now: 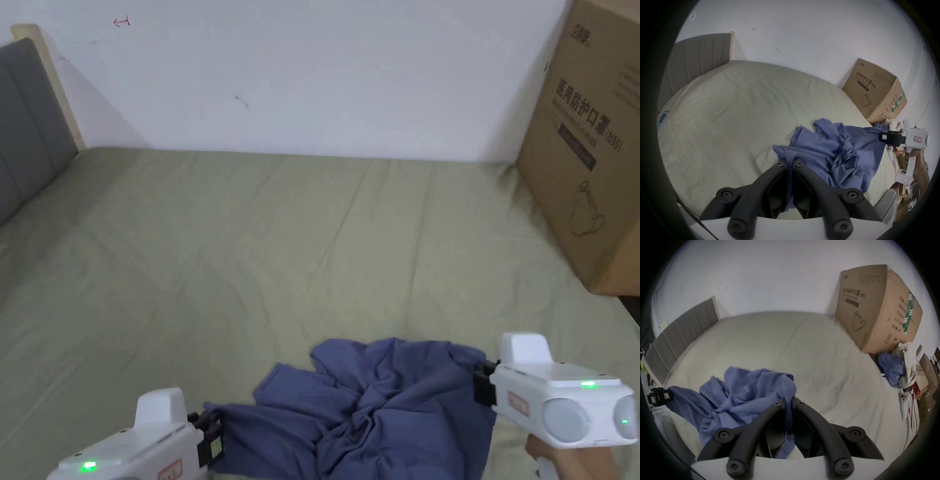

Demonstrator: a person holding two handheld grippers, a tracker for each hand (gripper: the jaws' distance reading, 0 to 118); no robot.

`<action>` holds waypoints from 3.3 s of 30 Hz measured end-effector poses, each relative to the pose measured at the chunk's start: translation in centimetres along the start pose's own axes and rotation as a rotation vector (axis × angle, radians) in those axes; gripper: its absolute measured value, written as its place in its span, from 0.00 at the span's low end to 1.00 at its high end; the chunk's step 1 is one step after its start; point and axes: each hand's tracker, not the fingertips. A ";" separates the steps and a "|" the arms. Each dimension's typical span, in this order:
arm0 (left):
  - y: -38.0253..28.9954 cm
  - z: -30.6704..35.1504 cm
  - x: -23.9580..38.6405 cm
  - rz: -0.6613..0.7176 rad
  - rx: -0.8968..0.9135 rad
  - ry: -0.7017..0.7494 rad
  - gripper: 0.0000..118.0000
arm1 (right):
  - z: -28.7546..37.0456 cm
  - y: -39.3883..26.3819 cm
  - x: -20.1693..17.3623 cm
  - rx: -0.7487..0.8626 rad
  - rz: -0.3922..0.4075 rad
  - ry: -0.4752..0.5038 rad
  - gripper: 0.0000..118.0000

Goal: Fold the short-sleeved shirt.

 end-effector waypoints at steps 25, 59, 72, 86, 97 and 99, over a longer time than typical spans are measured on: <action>37.7 4.6 1.8 -0.115 0.468 0.193 0.02 | 8.7 26.2 6.7 0.422 -0.024 -0.130 0.04; 16.6 -6.0 -9.1 -0.107 0.166 0.285 0.02 | -4.2 7.2 1.7 0.178 -0.166 -0.183 0.04; 2.9 0.8 -12.5 -0.012 0.090 0.296 0.02 | 3.3 -6.0 0.2 0.114 -0.251 -0.173 0.04; -6.2 4.0 -13.5 -0.015 -0.053 0.355 0.02 | 5.2 -17.0 0.2 -0.087 -0.250 -0.306 0.04; -7.4 0.5 -13.5 0.020 -0.247 0.406 0.08 | 2.2 -17.6 0.4 -0.245 -0.319 -0.255 0.06; -6.5 1.1 -13.0 0.033 -0.235 0.379 0.25 | 3.2 -16.2 -0.1 -0.227 -0.304 -0.249 0.24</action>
